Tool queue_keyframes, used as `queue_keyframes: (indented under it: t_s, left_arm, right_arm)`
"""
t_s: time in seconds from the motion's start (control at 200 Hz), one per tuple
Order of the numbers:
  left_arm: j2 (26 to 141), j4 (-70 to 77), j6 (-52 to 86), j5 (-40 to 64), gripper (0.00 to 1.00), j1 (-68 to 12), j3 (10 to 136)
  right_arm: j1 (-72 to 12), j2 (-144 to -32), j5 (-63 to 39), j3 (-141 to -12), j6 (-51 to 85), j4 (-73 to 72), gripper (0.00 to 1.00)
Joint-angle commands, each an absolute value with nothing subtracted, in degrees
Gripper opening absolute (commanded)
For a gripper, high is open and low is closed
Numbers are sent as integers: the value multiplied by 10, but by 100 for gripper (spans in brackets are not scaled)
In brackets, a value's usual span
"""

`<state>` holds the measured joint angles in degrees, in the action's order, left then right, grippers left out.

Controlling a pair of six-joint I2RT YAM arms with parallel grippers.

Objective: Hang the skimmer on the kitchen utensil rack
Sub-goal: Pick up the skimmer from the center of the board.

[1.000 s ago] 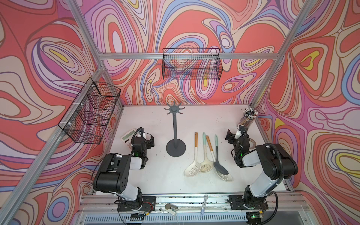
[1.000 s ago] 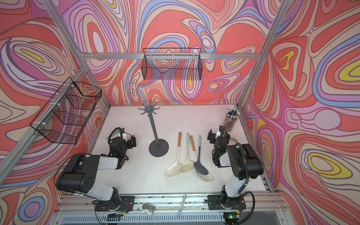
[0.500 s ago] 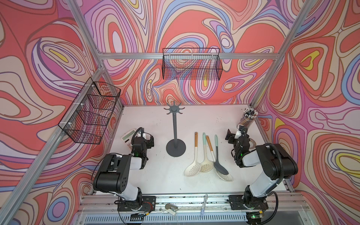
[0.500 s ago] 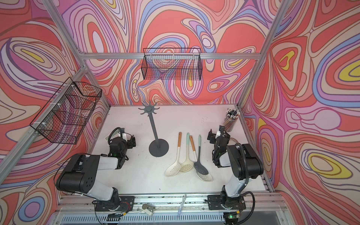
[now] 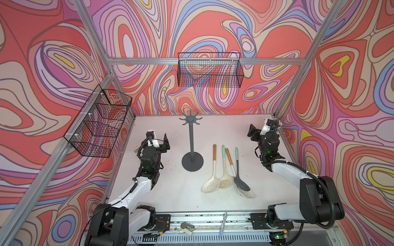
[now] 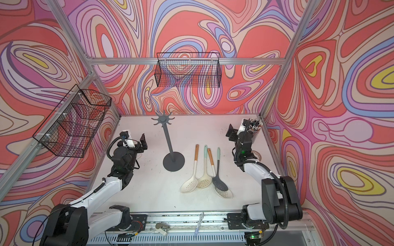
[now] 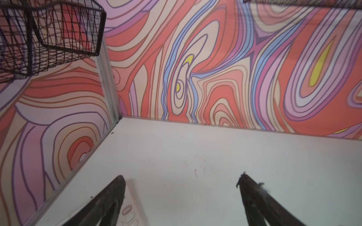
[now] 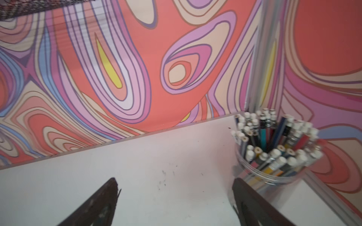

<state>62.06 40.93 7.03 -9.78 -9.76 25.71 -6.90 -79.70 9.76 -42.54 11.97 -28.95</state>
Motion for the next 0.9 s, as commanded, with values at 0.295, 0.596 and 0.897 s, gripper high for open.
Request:
queue_keyframes:
  t_s: [0.295,0.596,0.897]
  left_arm:
    - [578,417,113,103,86,-159,275]
    - [567,407,105,111,86,-174,275]
    - [572,424,108,126,86,-174,267]
  right_arm:
    - [-258,-826,-8,-587,185,138,86]
    - [-260,-816,69,-561,238,269,72]
    - [-220,-816,18,-495,318,283,66]
